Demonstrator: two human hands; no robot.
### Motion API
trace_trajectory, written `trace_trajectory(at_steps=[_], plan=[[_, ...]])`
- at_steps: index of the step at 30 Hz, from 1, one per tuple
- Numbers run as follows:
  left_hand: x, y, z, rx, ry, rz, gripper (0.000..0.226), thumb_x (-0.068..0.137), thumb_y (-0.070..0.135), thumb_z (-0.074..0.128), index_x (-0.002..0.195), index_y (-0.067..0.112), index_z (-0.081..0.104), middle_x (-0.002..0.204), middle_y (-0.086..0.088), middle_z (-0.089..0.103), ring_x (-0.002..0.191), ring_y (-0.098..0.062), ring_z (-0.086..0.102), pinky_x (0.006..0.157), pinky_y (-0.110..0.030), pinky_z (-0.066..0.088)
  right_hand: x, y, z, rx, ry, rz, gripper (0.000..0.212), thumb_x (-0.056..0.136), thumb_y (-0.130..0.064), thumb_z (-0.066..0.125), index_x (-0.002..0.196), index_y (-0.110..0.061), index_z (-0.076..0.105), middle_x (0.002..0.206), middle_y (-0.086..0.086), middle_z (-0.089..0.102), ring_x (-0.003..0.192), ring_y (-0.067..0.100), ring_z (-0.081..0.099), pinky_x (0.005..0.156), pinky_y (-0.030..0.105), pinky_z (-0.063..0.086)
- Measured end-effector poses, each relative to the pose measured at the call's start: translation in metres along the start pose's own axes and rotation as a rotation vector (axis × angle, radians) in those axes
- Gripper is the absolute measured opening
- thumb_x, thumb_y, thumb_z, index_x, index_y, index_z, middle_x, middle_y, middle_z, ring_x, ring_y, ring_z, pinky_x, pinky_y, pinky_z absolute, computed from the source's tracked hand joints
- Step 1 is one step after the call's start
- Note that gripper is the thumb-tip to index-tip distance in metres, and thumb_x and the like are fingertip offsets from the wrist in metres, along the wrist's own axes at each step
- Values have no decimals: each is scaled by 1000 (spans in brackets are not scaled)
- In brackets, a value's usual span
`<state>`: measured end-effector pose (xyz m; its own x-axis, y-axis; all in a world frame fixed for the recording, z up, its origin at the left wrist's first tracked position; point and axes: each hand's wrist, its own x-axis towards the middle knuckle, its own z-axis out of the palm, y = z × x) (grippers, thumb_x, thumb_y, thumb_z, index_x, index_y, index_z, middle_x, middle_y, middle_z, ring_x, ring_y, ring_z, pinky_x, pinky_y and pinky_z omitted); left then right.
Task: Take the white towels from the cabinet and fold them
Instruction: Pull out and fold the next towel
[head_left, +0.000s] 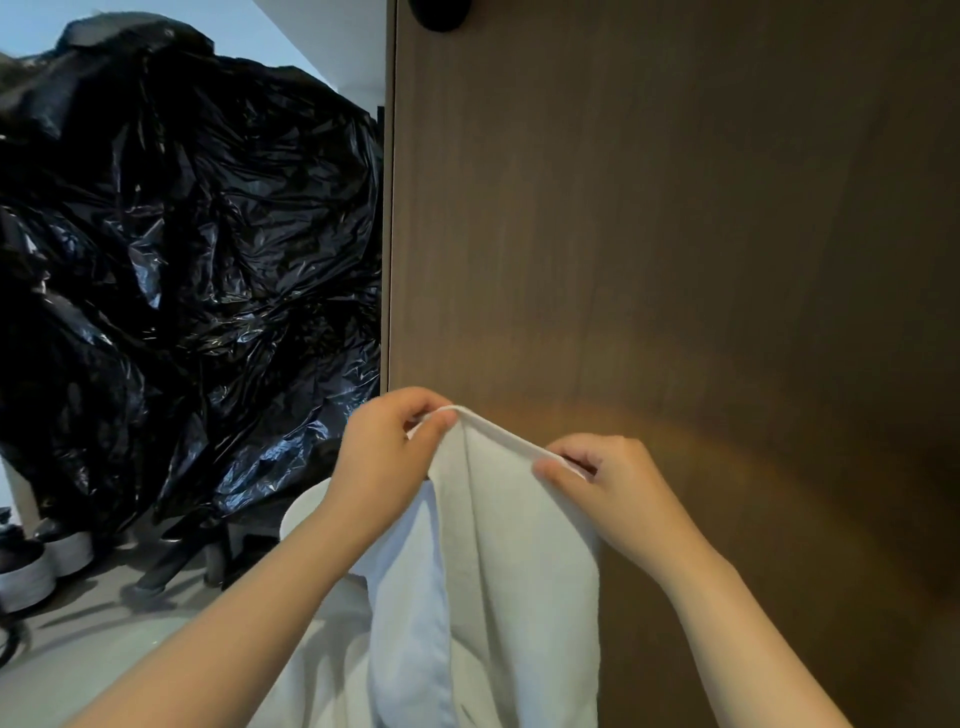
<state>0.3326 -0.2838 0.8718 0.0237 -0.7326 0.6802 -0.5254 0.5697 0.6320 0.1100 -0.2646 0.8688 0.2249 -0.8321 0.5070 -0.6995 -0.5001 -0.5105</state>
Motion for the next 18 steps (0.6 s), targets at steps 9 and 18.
trace_trajectory(at_steps=[9, 18], plan=[[27, -6, 1, 20, 100, -68, 13, 92, 20, 61, 86, 19, 72, 75, 15, 65, 72, -3, 60, 67, -33, 54, -39, 43, 2, 58, 120, 261, 23, 94, -32, 62, 73, -34, 69, 69, -17, 67, 71, 0, 63, 56, 14, 45], [-9, 4, 19, 137, -164, 192, 27, 86, 12, 66, 113, 15, 70, 106, 11, 61, 91, 1, 55, 81, 2, 34, -48, 23, -2, 223, 155, 205, 19, 94, -32, 59, 79, -31, 71, 76, -15, 69, 76, 4, 64, 61, 12, 46]])
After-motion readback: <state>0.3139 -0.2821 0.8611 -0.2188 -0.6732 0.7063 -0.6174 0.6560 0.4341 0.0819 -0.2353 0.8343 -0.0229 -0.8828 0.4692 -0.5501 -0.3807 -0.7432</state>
